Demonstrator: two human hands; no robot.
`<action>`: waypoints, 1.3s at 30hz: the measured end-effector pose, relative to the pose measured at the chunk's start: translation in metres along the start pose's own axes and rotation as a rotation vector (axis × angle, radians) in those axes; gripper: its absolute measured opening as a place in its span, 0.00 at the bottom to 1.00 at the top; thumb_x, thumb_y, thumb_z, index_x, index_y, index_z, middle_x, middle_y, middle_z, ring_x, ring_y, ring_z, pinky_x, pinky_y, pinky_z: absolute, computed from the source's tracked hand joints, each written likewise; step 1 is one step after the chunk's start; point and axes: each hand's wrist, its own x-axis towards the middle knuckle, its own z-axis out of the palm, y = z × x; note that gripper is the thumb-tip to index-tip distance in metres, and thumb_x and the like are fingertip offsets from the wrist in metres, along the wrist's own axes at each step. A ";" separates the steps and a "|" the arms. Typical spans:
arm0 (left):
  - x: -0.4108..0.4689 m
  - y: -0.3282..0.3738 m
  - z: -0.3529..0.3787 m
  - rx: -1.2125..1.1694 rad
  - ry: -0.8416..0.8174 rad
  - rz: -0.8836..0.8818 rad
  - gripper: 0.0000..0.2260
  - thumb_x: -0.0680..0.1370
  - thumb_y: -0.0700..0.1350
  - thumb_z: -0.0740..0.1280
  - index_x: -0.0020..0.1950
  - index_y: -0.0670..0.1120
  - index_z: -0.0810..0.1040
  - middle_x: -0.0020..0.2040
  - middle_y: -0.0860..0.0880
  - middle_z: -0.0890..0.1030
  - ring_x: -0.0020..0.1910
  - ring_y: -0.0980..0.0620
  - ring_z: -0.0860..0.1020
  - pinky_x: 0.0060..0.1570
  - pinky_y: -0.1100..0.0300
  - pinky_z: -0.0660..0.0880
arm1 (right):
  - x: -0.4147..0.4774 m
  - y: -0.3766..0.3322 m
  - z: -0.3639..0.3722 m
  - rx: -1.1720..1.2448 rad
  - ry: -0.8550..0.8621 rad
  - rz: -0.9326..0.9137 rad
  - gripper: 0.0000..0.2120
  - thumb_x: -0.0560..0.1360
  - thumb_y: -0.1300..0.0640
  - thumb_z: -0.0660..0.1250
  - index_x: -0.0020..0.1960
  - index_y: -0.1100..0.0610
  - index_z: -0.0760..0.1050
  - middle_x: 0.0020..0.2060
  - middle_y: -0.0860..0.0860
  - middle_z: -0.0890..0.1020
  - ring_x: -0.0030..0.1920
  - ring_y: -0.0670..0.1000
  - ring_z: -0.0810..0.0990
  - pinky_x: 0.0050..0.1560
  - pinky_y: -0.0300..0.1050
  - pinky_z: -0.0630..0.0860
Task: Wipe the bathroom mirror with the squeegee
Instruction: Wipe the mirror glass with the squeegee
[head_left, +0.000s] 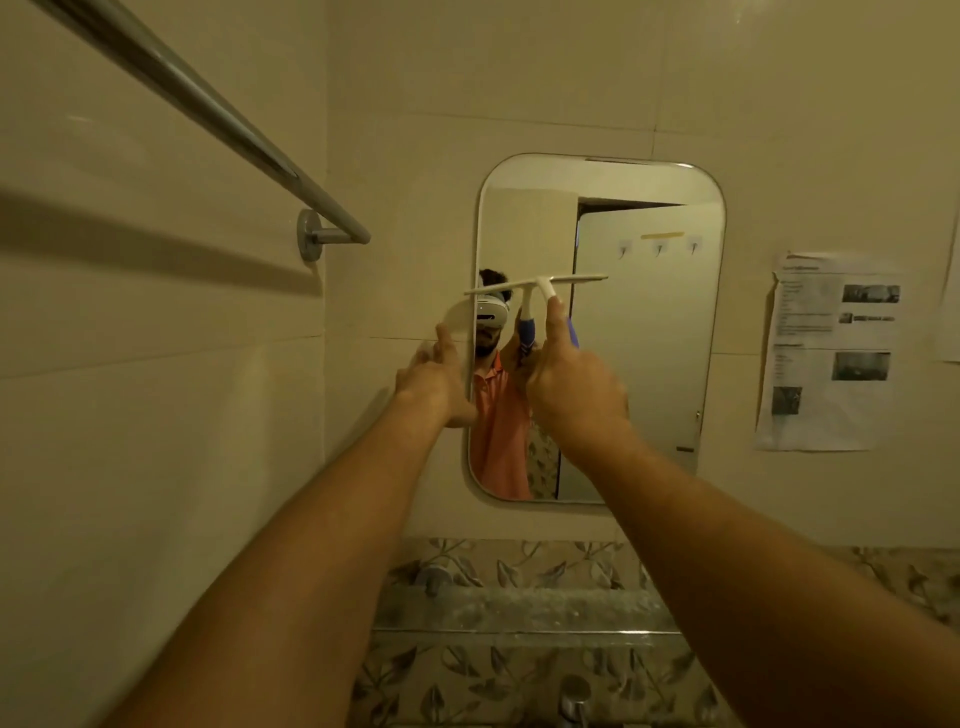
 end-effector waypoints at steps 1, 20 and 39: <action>-0.001 0.000 -0.001 0.002 -0.002 -0.003 0.55 0.75 0.53 0.72 0.77 0.45 0.25 0.81 0.41 0.45 0.79 0.40 0.55 0.72 0.43 0.62 | -0.006 0.003 0.006 -0.006 -0.001 0.001 0.36 0.85 0.47 0.56 0.81 0.41 0.34 0.36 0.54 0.75 0.31 0.51 0.76 0.28 0.46 0.71; -0.015 0.000 -0.009 0.018 -0.013 -0.019 0.52 0.75 0.42 0.70 0.78 0.46 0.28 0.82 0.42 0.43 0.76 0.39 0.62 0.72 0.43 0.64 | -0.074 0.049 0.043 -0.167 -0.123 0.033 0.43 0.84 0.57 0.57 0.78 0.40 0.25 0.40 0.54 0.77 0.29 0.48 0.71 0.25 0.43 0.67; -0.008 0.018 -0.018 0.077 -0.042 -0.060 0.48 0.77 0.46 0.68 0.80 0.44 0.32 0.79 0.38 0.57 0.75 0.38 0.63 0.71 0.44 0.65 | 0.080 -0.006 -0.068 -0.118 0.079 -0.170 0.32 0.86 0.51 0.56 0.82 0.42 0.41 0.37 0.56 0.77 0.34 0.54 0.79 0.39 0.56 0.84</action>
